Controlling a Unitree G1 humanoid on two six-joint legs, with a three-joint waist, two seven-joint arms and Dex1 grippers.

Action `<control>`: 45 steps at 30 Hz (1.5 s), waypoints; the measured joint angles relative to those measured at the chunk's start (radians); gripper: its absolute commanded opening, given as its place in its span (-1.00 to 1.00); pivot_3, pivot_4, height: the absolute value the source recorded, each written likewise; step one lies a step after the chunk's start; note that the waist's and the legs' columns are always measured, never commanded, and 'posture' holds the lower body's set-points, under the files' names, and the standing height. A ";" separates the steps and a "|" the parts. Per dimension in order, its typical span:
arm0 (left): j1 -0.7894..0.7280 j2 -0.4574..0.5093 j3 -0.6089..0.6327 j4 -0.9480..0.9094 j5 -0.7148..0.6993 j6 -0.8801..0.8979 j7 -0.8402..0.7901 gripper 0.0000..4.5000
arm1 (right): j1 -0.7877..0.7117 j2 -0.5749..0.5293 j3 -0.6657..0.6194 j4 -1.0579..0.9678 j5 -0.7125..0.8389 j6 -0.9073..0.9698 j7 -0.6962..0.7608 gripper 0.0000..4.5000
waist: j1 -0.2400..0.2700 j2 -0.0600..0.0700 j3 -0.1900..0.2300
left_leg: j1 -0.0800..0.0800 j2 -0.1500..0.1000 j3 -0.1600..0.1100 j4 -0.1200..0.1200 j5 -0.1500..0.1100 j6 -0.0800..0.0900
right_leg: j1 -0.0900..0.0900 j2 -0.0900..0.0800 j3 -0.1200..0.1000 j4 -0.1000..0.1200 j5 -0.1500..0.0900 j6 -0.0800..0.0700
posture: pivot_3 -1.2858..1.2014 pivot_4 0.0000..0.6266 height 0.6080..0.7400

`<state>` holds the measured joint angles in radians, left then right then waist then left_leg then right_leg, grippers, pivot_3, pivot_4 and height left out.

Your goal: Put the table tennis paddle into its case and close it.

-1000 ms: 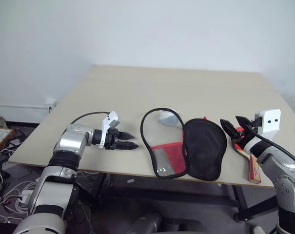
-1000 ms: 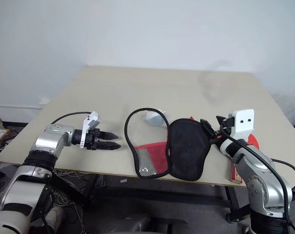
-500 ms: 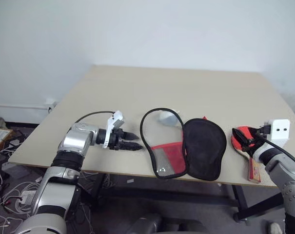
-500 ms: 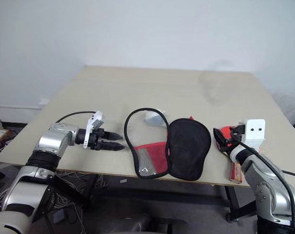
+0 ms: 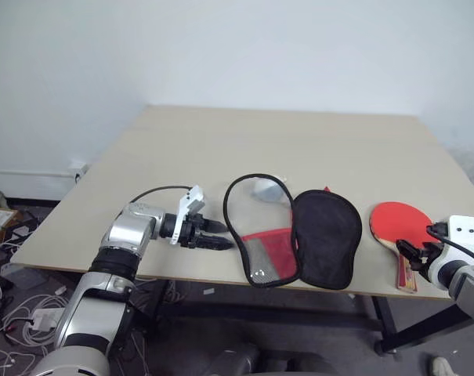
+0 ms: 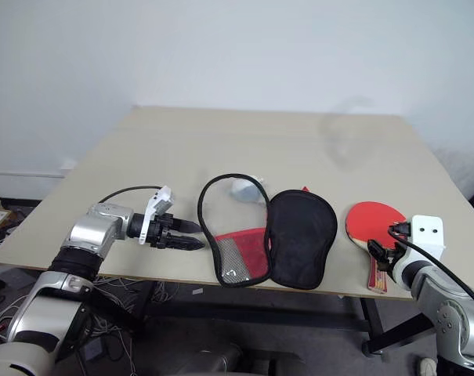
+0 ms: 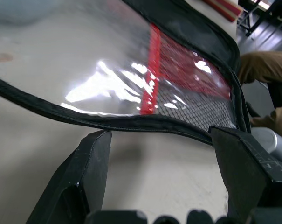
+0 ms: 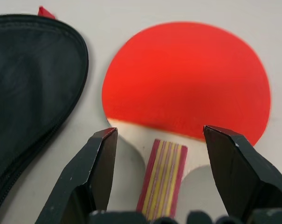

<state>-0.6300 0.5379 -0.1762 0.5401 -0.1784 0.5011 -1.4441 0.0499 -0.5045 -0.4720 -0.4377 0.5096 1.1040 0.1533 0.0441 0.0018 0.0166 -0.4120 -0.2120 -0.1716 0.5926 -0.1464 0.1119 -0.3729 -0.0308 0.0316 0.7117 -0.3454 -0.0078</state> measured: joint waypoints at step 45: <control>-0.014 -0.019 -0.033 -0.075 -0.073 -0.083 -0.005 0.59 | -0.335 0.204 -0.034 -0.111 -0.063 0.274 -0.183 -0.50 | 0.000 0.006 0.004 | 0.000 0.000 0.002 -0.004 0.001 -0.001 | -0.003 0.000 0.003 0.000 0.000 -0.001 | 0.03 -1.00 1.00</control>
<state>-0.6440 0.5190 -0.2094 0.4654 -0.2514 0.4178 -1.4495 -0.2846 -0.3008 -0.5062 -0.5492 0.4470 1.3783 -0.0294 0.0437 0.0080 0.0206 -0.4118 -0.2116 -0.1699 0.5891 -0.1458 0.1110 -0.3756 -0.0306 0.0342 0.7115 -0.3456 -0.0083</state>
